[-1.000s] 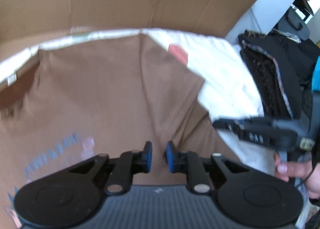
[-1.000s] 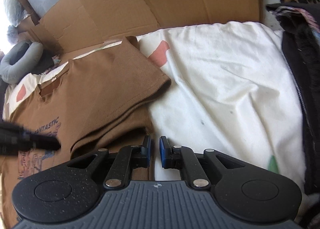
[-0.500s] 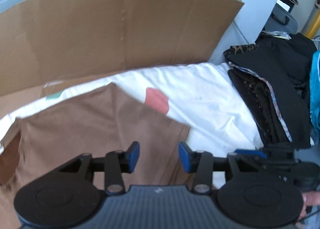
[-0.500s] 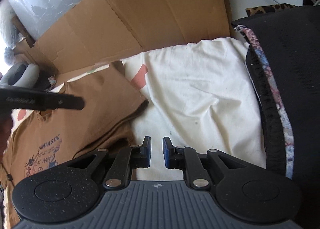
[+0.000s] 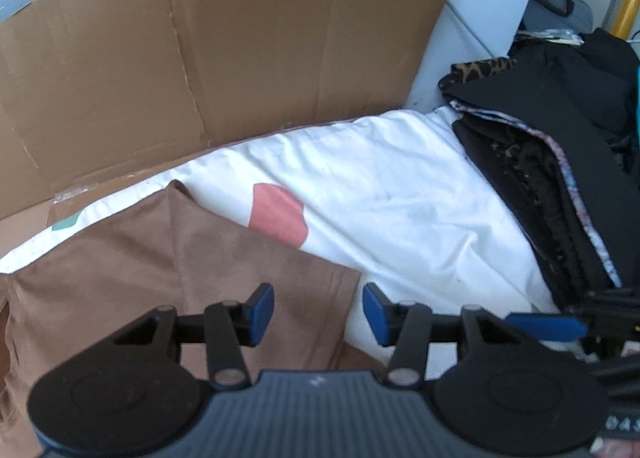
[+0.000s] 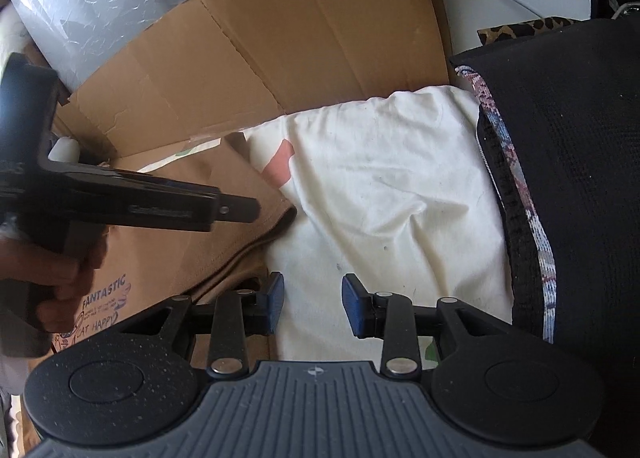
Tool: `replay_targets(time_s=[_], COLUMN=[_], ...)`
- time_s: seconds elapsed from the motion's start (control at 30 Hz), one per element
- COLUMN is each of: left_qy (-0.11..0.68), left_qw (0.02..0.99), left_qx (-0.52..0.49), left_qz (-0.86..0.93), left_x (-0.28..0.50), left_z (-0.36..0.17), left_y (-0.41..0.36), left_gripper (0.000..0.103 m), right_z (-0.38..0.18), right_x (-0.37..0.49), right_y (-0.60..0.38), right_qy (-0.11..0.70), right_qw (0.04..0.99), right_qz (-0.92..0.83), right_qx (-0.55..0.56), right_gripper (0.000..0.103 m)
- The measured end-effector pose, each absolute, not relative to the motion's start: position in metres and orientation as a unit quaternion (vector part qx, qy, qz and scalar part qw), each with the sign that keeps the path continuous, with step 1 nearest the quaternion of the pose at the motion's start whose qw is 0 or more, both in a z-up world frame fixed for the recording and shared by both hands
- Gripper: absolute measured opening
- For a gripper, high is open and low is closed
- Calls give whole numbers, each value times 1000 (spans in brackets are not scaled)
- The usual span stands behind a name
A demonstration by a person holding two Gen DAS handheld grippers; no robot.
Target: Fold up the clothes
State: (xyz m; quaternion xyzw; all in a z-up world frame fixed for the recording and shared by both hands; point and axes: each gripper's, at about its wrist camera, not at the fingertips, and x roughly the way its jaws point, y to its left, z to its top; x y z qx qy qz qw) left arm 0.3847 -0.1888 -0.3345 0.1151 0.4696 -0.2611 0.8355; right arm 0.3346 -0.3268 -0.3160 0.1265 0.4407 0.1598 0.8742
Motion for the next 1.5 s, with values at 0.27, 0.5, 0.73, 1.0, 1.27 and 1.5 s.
replay_targets(time_s=[0.27,0.5,0.73,1.0,1.27,1.5], left_qy=[460,453,459,459,444,437], left_qw=[846,843,840,848,858,872], left_qx=[110,114,131,97,45,-14], left_qz=[-247,-268,-256,-247,-255,-222], left_x=[389,384,388,394,390,389], left_z=[-344,-347,-372,-371,-342,-319], left_y=[-195,-212,-219,-201,-151,-90], left_gripper=[49,46,46,9,4,4], right_z=[-325,-329,-329,-327,-318,-307], right_x=[334,334,335,335,341,353], right_y=[-324,-323,-324,-322,-314,-304], right_qy=[449,453,453,452,444,436], right_qw=[870,869,869,869,872,876], right_qz=[158,157,157,159,167,182], right_qx=[126,124,123,123,119,102], right_gripper=[37,37,37,37,37,37])
